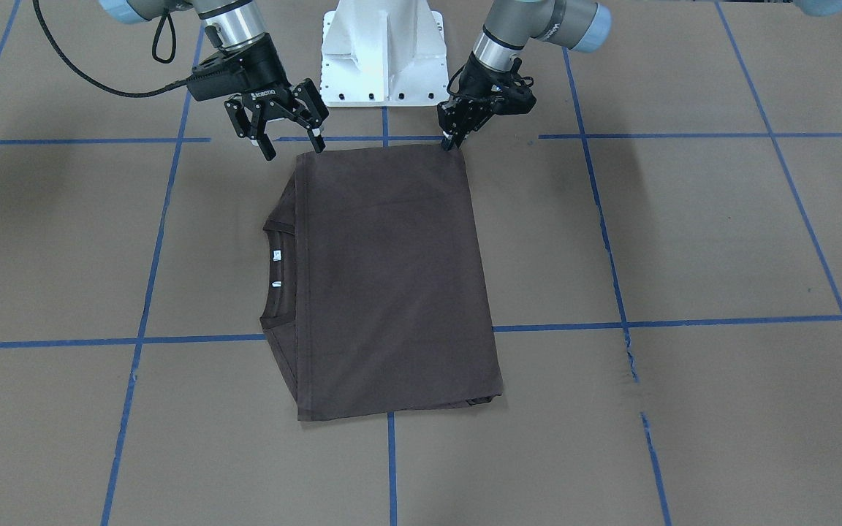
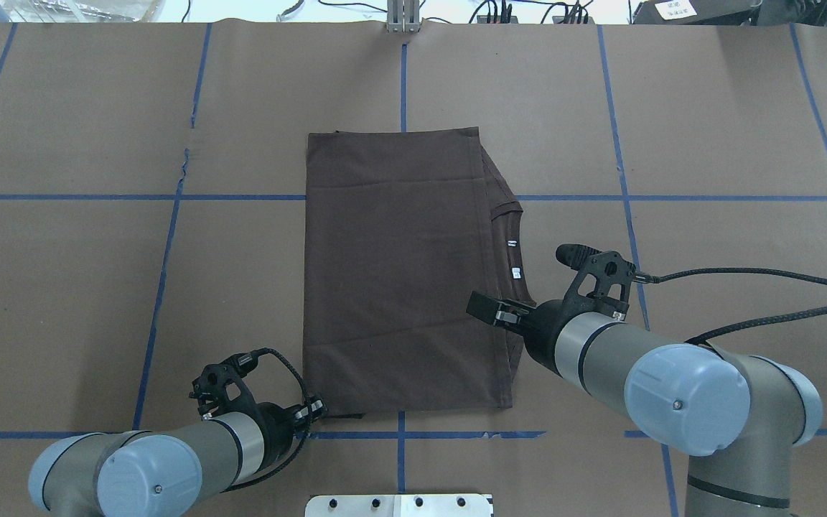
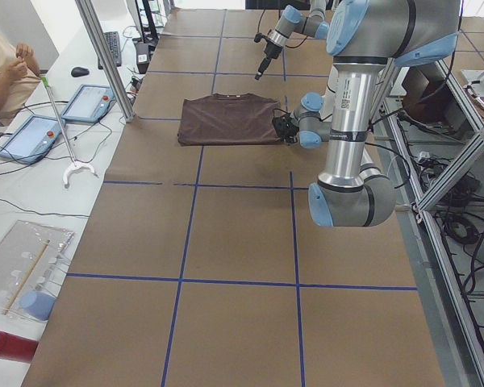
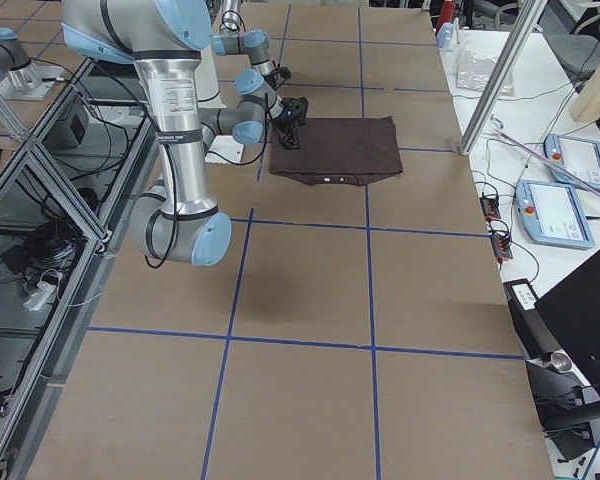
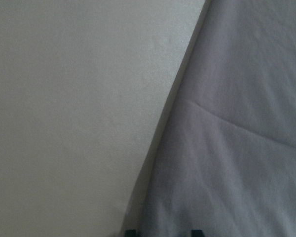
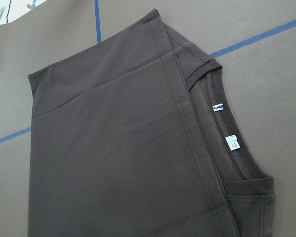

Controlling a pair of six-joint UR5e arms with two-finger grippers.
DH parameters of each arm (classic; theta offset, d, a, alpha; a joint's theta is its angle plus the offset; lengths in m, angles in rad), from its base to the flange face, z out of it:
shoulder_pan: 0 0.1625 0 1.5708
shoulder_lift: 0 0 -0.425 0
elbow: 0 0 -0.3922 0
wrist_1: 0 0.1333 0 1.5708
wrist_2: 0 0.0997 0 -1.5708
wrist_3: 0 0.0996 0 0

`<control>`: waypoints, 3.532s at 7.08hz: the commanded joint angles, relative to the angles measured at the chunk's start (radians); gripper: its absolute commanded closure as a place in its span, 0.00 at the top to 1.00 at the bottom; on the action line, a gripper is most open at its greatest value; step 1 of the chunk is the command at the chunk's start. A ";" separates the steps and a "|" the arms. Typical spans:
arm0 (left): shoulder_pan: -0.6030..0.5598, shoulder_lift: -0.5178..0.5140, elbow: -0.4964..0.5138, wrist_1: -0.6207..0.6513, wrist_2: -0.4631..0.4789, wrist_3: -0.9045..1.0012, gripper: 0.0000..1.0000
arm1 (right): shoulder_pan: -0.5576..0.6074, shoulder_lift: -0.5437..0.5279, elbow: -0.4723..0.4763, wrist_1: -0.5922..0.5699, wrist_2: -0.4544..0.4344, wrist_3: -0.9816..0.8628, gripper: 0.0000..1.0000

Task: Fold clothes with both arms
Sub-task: 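Lower both grippers onto the shirt's near corners and grasp them, then lift the near edge with both grippers and fold it toward the far edge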

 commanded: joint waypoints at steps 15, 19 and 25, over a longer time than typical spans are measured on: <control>0.001 -0.013 -0.020 -0.002 0.000 0.003 0.00 | -0.098 0.172 -0.196 -0.397 0.101 0.211 0.66; 0.001 -0.015 -0.020 -0.002 0.000 0.003 0.00 | -0.101 0.187 -0.233 -0.396 0.098 0.217 0.56; 0.000 -0.026 -0.025 -0.002 -0.002 0.005 0.00 | -0.095 0.195 -0.186 -0.387 0.086 0.269 0.00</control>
